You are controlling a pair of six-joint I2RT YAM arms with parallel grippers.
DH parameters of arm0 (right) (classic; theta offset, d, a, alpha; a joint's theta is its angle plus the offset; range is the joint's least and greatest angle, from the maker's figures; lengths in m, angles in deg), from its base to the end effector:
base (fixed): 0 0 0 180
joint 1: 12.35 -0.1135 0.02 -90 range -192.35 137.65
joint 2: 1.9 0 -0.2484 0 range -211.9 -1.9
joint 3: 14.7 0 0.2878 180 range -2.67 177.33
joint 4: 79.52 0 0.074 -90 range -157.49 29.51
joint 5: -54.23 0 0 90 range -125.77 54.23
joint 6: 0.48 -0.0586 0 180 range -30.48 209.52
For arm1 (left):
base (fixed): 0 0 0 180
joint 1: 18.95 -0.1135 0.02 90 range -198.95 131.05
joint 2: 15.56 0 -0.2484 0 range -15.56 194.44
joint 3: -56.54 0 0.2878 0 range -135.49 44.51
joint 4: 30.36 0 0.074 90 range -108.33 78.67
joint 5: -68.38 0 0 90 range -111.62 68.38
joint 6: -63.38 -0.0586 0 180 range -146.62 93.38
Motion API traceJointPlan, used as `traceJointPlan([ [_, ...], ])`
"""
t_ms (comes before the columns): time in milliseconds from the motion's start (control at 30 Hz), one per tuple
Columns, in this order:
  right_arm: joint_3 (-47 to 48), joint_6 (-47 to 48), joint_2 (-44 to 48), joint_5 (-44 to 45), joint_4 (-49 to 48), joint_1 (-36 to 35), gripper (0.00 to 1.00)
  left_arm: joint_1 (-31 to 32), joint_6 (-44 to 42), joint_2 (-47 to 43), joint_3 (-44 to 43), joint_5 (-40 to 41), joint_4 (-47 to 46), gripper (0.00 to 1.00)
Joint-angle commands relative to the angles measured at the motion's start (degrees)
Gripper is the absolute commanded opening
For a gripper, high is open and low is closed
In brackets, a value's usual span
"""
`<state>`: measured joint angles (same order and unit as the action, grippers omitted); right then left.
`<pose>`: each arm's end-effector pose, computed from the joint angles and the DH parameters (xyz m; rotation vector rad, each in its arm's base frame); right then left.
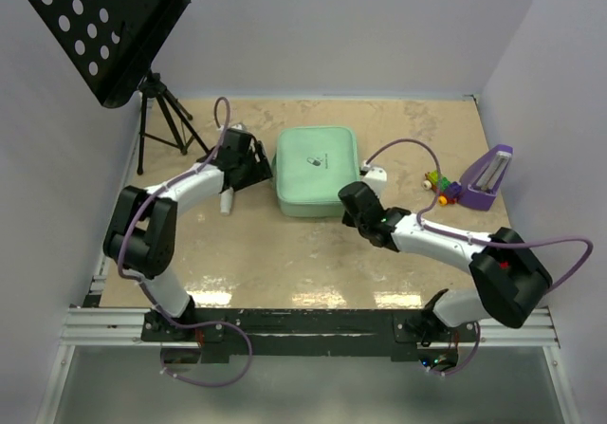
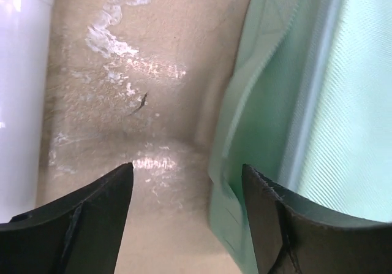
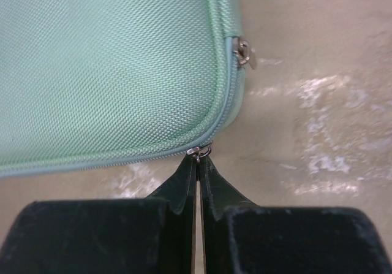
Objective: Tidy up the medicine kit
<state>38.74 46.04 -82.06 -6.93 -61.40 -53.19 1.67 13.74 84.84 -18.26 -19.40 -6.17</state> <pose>0.2632 0.1902 0.1405 0.2899 2.2251 0.1975 0.3845 -0.1423 0.1322 -0.4434 2.4458 -0.4201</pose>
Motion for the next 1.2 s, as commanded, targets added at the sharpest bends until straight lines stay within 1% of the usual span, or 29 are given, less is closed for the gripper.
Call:
traceJointPlan([
  [0, 4.1, -2.4, -3.2, 1.6, 3.2, -7.3, 0.00, -0.1, 3.2, -11.0, 2.1, 1.4, 2.1, 0.77],
  [100, 7.9, -3.1, -7.5, 2.3, 3.1, -11.9, 0.00, 0.6, 6.2, -17.5, 6.5, 1.6, 1.3, 0.79],
  [167, 11.0, -3.3, -10.6, 2.5, 3.2, -14.1, 0.00, 1.3, 7.8, -21.2, 9.0, 2.3, 0.8, 0.83],
  [233, 13.1, -3.3, -12.9, 2.5, 3.3, -15.3, 0.00, 2.2, 8.9, -23.5, 10.5, 2.8, 0.3, 0.86],
  [300, 14.2, -3.2, -14.2, 2.3, 2.6, -16.0, 0.00, 3.5, 9.4, -23.9, 11.1, 3.1, -0.5, 0.87],
  [400, 15.2, -3.2, -15.0, 2.4, 2.5, -16.8, 0.00, 5.2, 9.7, -21.2, 10.8, 4.4, -0.7, 0.88],
  [567, 14.1, -2.8, -14.1, 2.4, 2.7, -17.1, 0.00, 5.5, 9.1, -13.8, 9.1, 6.7, -1.4, 0.88],
  [667, 13.4, -2.5, -13.6, 2.4, 3.2, -17.1, 0.00, 5.5, 8.6, -8.9, 6.7, 8.0, -1.7, 0.88],
  [800, 12.5, -2.7, -12.8, 3.3, 5.2, -17.1, 0.00, 5.3, 7.5, -4.5, 3.1, 10.5, 0.3, 0.87],
  [933, 9.9, -3.3, -10.5, 3.2, 6.0, -17.1, 0.00, 3.4, 5.3, -1.1, 0.5, 11.0, 2.6, 0.82],
  [1033, 8.3, -3.1, -9.0, 3.1, 6.0, -17.0, 0.00, 1.4, 3.9, 0.9, 0.4, 10.0, 2.3, 0.75],
  [1167, 7.1, -3.4, -8.3, 2.5, 6.4, -17.0, 0.00, 0.6, 2.9, 2.9, 0.4, 10.2, 1.6, 0.68],
])
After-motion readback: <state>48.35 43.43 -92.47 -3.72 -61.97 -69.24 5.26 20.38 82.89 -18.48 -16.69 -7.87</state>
